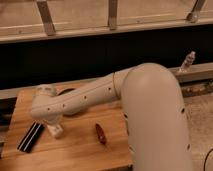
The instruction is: Knock the bottle over
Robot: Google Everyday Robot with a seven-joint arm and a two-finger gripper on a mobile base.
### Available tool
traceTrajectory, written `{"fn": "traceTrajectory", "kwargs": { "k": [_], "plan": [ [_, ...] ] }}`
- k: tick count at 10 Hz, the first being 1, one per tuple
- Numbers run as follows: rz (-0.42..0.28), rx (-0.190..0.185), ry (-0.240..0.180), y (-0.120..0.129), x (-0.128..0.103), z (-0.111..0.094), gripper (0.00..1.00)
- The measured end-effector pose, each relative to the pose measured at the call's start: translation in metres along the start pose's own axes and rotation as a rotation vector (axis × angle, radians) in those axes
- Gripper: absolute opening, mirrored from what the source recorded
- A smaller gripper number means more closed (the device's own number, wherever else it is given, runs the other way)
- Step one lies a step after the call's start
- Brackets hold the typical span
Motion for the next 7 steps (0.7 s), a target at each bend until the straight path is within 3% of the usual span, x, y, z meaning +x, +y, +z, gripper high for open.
{"fn": "traceTrajectory", "kwargs": {
  "k": [2,4,6,7],
  "plan": [
    [-0.002,0.059,-0.059,-0.014,-0.014,-0.028,0.00],
    [0.068,0.145,-0.110,-0.050,-0.007,-0.057,0.00],
    [0.158,0.213,-0.147,-0.089,0.020,-0.078,0.00],
    [0.216,0.241,-0.178,-0.107,0.045,-0.090,0.02]
  ]
}}
